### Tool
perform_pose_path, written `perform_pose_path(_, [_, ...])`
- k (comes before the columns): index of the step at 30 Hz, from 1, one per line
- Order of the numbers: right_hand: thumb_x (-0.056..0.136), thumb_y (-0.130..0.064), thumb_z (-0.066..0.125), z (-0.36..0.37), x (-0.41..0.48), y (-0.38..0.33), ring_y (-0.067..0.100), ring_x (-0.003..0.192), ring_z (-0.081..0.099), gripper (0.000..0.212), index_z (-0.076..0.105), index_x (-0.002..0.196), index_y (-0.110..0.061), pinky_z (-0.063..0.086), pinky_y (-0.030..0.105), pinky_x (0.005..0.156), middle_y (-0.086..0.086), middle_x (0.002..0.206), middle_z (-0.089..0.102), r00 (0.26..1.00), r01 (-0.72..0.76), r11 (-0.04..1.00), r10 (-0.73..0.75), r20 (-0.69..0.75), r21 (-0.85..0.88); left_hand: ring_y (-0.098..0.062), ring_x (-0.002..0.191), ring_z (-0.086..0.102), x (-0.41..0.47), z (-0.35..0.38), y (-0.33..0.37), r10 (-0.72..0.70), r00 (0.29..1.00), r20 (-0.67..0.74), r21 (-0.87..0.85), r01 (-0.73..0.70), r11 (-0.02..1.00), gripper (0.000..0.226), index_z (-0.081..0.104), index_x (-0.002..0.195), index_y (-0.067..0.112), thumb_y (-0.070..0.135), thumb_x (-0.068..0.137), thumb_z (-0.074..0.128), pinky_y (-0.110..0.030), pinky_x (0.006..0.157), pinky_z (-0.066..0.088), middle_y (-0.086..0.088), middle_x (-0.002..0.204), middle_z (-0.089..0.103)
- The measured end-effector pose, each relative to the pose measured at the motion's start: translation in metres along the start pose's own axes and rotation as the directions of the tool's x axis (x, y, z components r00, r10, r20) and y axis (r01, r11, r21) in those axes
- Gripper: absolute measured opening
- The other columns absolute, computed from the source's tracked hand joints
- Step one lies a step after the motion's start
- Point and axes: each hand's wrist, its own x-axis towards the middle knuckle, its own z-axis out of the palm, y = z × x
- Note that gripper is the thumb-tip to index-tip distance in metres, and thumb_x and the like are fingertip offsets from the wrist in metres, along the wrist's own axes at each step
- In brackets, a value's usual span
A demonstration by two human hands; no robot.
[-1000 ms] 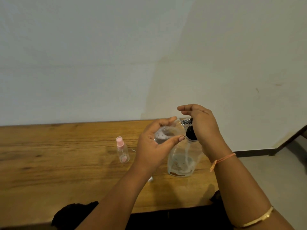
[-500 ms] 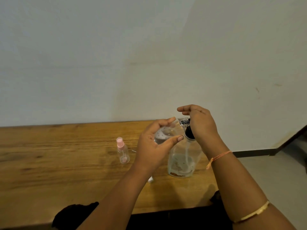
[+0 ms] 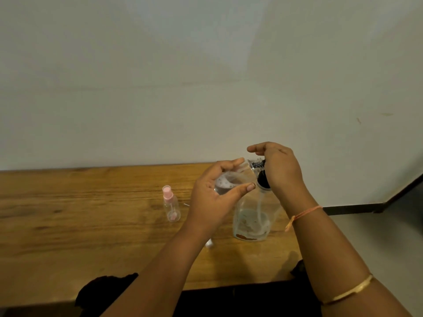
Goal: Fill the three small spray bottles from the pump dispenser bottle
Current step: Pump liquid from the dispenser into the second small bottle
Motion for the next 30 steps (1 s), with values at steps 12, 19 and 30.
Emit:
perform_pose_path(12, [0.093,-0.006,0.03,-0.006,0.0,-0.005,0.013,0.089,0.053,0.04,0.067,0.103,-0.019,0.041,0.031,0.079,-0.007,0.101,0.056,0.999,0.04,0.998,-0.041,0.036,0.043,0.009,0.1,0.059,0.0,0.0,0.01,0.041,0.999,-0.008,-0.015,-0.041,0.999,0.036,0.06,0.092,0.036,0.03,0.06,0.074,-0.005,0.08,0.043,0.035,0.095,0.064])
perform_pose_path(19, [0.094,-0.01,0.031,0.0,-0.001,0.002,0.028,0.097,0.057,0.04,0.068,0.105,-0.017,0.045,0.037,0.076,-0.004,0.086,0.062,1.0,0.018,1.0,-0.018,0.016,0.016,0.014,0.1,0.057,-0.001,0.001,-0.002,-0.002,1.0,-0.01,0.013,0.002,1.0,0.041,0.06,0.092,0.031,0.008,0.066,0.08,-0.004,0.081,0.043,0.037,0.094,0.064])
perform_pose_path(30, [0.093,-0.008,0.03,-0.005,0.004,-0.002,0.006,0.082,0.049,0.041,0.067,0.107,-0.021,0.041,0.028,0.074,-0.004,0.111,0.056,0.998,0.058,0.998,-0.059,0.016,0.036,0.016,0.099,0.056,-0.001,-0.001,0.007,0.042,0.999,0.0,0.007,-0.042,0.999,0.039,0.06,0.093,0.03,0.008,0.067,0.079,-0.001,0.078,0.041,0.029,0.093,0.065])
